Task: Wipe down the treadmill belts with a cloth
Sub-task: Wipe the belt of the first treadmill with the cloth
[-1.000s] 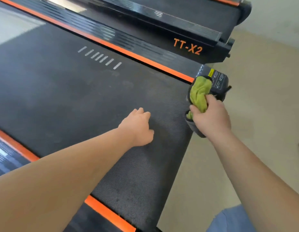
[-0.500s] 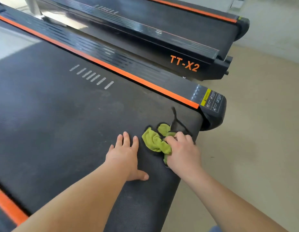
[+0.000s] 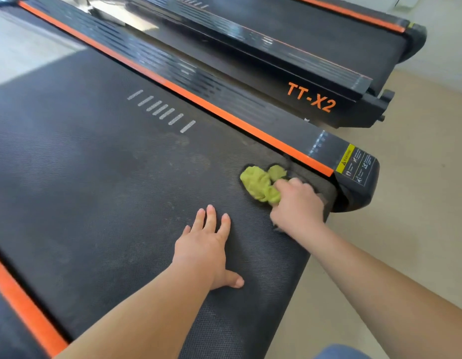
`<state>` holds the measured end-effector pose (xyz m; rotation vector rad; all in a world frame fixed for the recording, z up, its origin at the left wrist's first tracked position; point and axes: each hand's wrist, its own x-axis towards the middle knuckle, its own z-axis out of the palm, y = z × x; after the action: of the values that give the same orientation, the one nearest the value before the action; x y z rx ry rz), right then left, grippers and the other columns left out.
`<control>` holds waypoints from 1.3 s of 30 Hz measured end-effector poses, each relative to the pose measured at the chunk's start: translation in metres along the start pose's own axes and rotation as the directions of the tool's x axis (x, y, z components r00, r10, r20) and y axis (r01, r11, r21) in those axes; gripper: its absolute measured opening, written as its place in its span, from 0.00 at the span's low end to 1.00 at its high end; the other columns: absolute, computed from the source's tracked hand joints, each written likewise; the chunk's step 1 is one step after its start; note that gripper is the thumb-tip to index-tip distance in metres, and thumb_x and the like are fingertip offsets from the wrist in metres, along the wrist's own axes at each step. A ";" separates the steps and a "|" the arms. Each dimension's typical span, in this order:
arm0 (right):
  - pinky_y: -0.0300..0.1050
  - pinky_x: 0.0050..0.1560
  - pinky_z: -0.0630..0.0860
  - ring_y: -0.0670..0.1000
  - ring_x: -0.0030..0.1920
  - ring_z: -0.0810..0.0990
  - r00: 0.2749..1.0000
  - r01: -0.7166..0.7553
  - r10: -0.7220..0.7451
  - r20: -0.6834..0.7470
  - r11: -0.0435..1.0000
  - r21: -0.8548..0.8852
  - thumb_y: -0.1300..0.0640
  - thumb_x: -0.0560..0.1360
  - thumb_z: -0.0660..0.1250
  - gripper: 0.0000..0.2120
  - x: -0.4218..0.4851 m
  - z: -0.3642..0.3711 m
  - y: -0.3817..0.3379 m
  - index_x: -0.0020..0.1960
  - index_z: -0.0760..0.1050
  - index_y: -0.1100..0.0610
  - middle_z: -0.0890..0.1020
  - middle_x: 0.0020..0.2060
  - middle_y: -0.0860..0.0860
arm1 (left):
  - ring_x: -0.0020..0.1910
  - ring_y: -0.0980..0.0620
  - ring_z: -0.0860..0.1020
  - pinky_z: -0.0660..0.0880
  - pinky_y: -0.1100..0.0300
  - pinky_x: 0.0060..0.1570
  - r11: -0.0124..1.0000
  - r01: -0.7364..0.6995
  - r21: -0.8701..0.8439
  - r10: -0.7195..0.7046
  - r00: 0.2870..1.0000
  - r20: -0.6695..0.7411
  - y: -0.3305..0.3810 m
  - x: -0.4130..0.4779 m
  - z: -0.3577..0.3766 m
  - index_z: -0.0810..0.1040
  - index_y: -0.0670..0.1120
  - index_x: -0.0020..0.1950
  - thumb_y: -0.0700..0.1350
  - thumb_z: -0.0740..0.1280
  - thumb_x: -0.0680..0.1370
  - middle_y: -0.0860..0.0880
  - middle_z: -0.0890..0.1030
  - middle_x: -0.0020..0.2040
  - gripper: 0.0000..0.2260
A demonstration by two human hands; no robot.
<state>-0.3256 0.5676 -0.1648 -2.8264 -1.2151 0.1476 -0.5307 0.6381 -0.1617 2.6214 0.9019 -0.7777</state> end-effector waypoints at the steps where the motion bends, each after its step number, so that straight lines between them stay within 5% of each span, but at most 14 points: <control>1: 0.52 0.50 0.73 0.59 0.58 0.75 0.993 0.119 -0.119 -0.020 0.993 -0.016 0.53 0.72 0.68 0.18 -0.008 0.005 -0.004 0.62 0.74 0.47 0.75 0.56 0.52 | 0.81 0.43 0.32 0.47 0.43 0.81 1.000 -0.001 0.000 0.001 1.000 0.002 0.000 0.000 0.000 0.29 0.53 0.82 0.77 0.69 0.67 0.45 0.29 0.81 0.63; 5: 0.50 0.41 0.74 0.57 0.50 0.75 0.887 0.445 -0.453 -0.085 0.890 -0.101 0.57 0.70 0.73 0.18 0.006 0.019 0.007 0.59 0.79 0.48 0.76 0.51 0.51 | 0.82 0.44 0.33 0.48 0.44 0.81 1.000 0.003 -0.004 -0.003 1.000 -0.021 0.000 0.000 -0.001 0.30 0.53 0.82 0.77 0.70 0.67 0.45 0.29 0.82 0.63; 9: 0.54 0.50 0.74 0.59 0.57 0.74 0.967 0.171 -0.211 -0.144 0.953 -0.248 0.58 0.74 0.68 0.18 0.068 0.006 0.025 0.63 0.76 0.48 0.75 0.57 0.53 | 0.81 0.45 0.32 0.48 0.44 0.81 1.000 -0.001 -0.020 0.001 1.000 -0.017 -0.002 0.000 0.003 0.30 0.54 0.82 0.76 0.70 0.67 0.46 0.29 0.81 0.62; 14: 0.56 0.56 0.74 0.61 0.62 0.72 0.998 -0.022 0.019 -0.052 0.998 -0.059 0.56 0.75 0.67 0.20 0.066 0.006 0.000 0.67 0.73 0.48 0.74 0.62 0.54 | 0.82 0.45 0.33 0.51 0.43 0.80 1.000 -0.003 -0.010 0.003 1.000 -0.011 -0.002 -0.001 -0.001 0.31 0.54 0.82 0.76 0.70 0.67 0.47 0.30 0.82 0.62; 18: 0.50 0.47 0.73 0.59 0.56 0.77 0.994 0.042 -0.051 0.092 0.995 0.095 0.50 0.73 0.67 0.16 0.009 -0.006 -0.007 0.60 0.74 0.46 0.74 0.53 0.51 | 0.82 0.44 0.35 0.54 0.43 0.80 1.000 0.015 0.005 -0.015 1.000 -0.003 0.000 -0.003 -0.004 0.33 0.54 0.83 0.77 0.70 0.65 0.46 0.32 0.83 0.63; 22: 0.47 0.45 0.71 0.55 0.57 0.75 0.947 0.258 -0.274 0.168 0.960 0.110 0.51 0.71 0.66 0.19 -0.069 -0.004 0.012 0.61 0.74 0.42 0.73 0.53 0.46 | 0.82 0.45 0.36 0.54 0.43 0.79 1.000 0.018 -0.003 -0.018 1.000 0.005 0.001 -0.005 -0.011 0.38 0.53 0.84 0.77 0.71 0.65 0.46 0.33 0.83 0.62; 24: 0.49 0.46 0.73 0.57 0.58 0.75 0.987 0.119 -0.119 0.103 0.993 0.014 0.54 0.71 0.66 0.20 -0.056 -0.008 0.062 0.63 0.75 0.43 0.74 0.55 0.48 | 0.83 0.45 0.36 0.55 0.44 0.79 1.000 0.026 -0.002 -0.026 1.000 0.007 0.002 -0.005 -0.011 0.36 0.53 0.84 0.76 0.72 0.65 0.46 0.33 0.83 0.63; 26: 0.51 0.49 0.75 0.62 0.58 0.75 0.980 -0.199 0.199 0.005 0.979 0.033 0.53 0.75 0.66 0.17 -0.038 -0.010 0.106 0.63 0.76 0.48 0.75 0.57 0.54 | 0.83 0.46 0.36 0.55 0.44 0.79 0.999 0.033 -0.012 -0.033 0.999 0.009 0.002 -0.005 -0.009 0.34 0.54 0.83 0.77 0.71 0.65 0.47 0.33 0.83 0.63; 28: 0.54 0.56 0.76 0.65 0.58 0.77 0.902 -0.425 0.425 0.071 0.848 0.318 0.49 0.78 0.67 0.15 -0.039 0.003 0.109 0.62 0.76 0.52 0.78 0.57 0.57 | 0.83 0.47 0.36 0.56 0.44 0.79 0.999 0.034 -0.025 -0.034 0.999 0.003 0.000 -0.005 -0.008 0.34 0.55 0.83 0.77 0.71 0.64 0.49 0.33 0.83 0.63; 32: 0.55 0.61 0.76 0.62 0.59 0.79 0.762 -0.521 0.636 0.127 0.484 0.703 0.46 0.81 0.63 0.15 -0.081 0.053 0.055 0.65 0.72 0.51 0.80 0.59 0.54 | 0.83 0.47 0.37 0.61 0.43 0.76 0.999 0.040 -0.026 -0.040 0.999 0.004 0.001 -0.008 -0.010 0.35 0.56 0.83 0.78 0.71 0.64 0.49 0.34 0.83 0.63; 36: 0.58 0.62 0.78 0.58 0.54 0.81 0.659 -0.581 0.685 0.311 0.201 0.788 0.44 0.79 0.64 0.09 -0.129 0.064 0.029 0.59 0.72 0.40 0.80 0.49 0.43 | 0.83 0.46 0.38 0.63 0.42 0.75 0.999 0.043 -0.019 -0.043 0.999 -0.003 0.001 -0.007 -0.009 0.36 0.55 0.84 0.78 0.71 0.63 0.49 0.35 0.84 0.64; 39: 0.56 0.61 0.77 0.57 0.52 0.80 0.649 -0.626 0.670 0.361 0.199 0.754 0.45 0.81 0.64 0.08 -0.180 0.064 0.001 0.59 0.72 0.41 0.81 0.48 0.43 | 0.83 0.45 0.38 0.59 0.42 0.77 0.999 0.028 -0.030 -0.028 1.000 0.002 -0.001 -0.008 -0.008 0.36 0.55 0.84 0.78 0.72 0.63 0.48 0.35 0.84 0.64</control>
<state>-0.4550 0.4375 -0.2174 -2.1316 0.2528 0.5335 -0.5335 0.6380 -0.1501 2.5873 0.9445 -0.7664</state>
